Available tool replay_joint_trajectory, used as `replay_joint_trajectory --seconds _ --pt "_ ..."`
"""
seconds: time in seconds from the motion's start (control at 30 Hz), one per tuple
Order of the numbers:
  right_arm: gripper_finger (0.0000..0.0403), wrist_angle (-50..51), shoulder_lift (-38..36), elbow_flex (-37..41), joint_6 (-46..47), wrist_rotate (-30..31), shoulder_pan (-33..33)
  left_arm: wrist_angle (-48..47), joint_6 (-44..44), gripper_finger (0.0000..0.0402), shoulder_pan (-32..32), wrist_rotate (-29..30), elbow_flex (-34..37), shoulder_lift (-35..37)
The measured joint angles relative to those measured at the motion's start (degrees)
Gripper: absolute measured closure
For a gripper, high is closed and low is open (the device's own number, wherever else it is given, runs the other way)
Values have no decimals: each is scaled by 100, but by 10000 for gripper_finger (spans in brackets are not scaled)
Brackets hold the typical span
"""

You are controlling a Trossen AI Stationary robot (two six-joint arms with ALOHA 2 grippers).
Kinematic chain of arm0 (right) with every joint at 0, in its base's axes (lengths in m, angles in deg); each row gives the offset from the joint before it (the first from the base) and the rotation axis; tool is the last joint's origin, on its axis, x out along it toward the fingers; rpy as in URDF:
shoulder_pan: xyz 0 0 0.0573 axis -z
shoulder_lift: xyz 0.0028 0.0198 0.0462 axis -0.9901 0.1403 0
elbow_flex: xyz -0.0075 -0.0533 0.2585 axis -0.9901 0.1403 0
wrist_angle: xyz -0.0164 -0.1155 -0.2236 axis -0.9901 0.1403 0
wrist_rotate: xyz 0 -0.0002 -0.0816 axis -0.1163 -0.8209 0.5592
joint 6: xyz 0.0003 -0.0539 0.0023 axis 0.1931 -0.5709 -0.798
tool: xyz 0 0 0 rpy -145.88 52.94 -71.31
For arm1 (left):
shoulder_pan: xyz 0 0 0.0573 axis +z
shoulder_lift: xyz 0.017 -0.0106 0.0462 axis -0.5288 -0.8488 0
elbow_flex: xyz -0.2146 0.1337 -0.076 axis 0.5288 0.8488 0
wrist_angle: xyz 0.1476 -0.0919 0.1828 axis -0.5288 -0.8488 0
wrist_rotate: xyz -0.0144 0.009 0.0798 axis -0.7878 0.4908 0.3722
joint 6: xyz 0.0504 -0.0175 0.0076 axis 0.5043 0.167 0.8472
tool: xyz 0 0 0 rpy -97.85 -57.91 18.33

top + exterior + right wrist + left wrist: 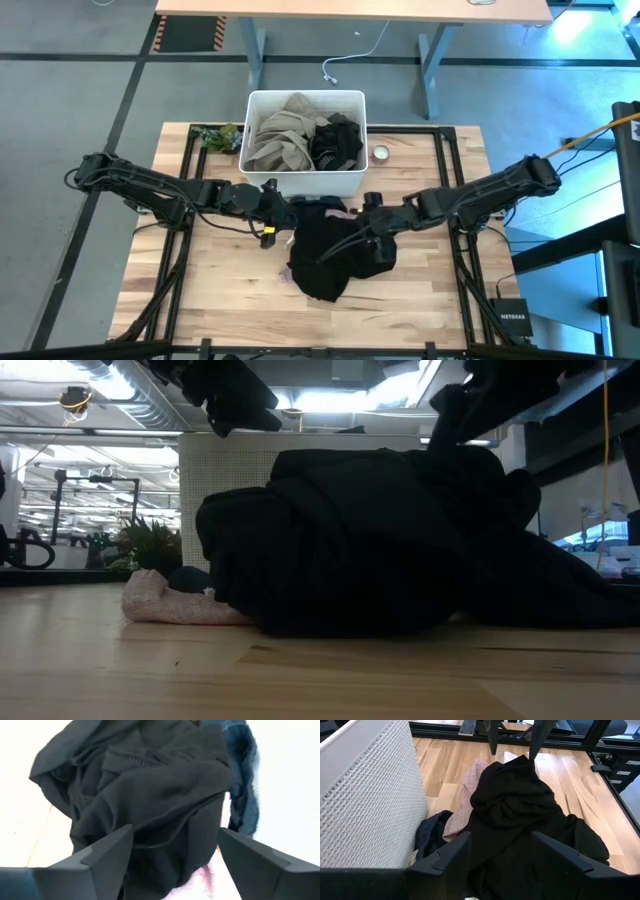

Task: Sort clothes
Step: Put the black shirt into the white bin

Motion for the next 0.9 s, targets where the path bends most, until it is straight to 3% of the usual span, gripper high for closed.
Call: replay_joint_trajectory --seconds 0.2,0.37,0.53,0.77,0.9 --pt "69 -679 798 4 -417 -155 0 11 60 204 0 0 0 0" --pt "83 -1085 1484 2 -1018 -207 0 16 107 204 0 0 0 0" --pt "163 -1011 1790 -2 -1167 85 0 -2 107 204 0 0 0 0" --pt "364 -592 1479 -122 -1191 120 -9 -4 58 204 0 0 0 0" --pt "361 -306 1113 -335 -1122 94 -45 -17 -51 204 0 0 0 0"
